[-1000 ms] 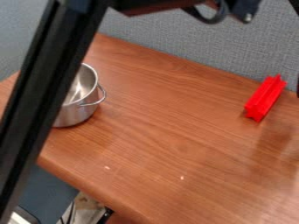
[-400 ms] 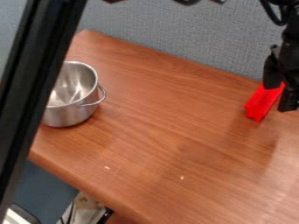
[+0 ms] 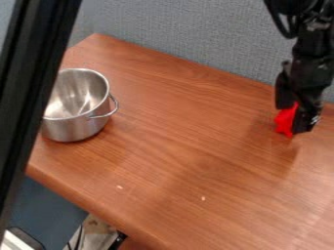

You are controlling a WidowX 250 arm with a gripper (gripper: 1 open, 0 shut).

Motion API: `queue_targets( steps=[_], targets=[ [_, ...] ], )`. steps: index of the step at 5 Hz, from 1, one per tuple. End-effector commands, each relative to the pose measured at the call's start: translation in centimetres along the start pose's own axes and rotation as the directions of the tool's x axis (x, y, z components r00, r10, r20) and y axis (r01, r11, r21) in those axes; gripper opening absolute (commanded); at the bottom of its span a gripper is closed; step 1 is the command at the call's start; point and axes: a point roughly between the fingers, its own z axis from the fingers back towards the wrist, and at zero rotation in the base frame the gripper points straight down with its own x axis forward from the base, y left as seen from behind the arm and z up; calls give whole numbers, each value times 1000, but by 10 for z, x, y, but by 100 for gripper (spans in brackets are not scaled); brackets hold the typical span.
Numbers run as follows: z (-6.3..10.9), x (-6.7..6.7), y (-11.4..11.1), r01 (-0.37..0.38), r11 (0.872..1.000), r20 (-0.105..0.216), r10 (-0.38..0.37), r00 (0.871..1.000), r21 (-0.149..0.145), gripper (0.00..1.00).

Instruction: Move the red object from the metal pot to the table

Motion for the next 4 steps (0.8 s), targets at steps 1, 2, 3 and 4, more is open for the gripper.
queue_targets(
  steps=[1, 2, 3, 4],
  targets=[
    [7, 10, 7, -72, 997, 77, 71, 995, 15, 100],
    [-16, 15, 7, -133, 991, 84, 133, 987, -16, 0],
    [-14, 9, 20, -144, 990, 113, 143, 983, 3, 0],
    [-11, 11, 20, -160, 987, 132, 160, 978, -8, 100]
  ],
)
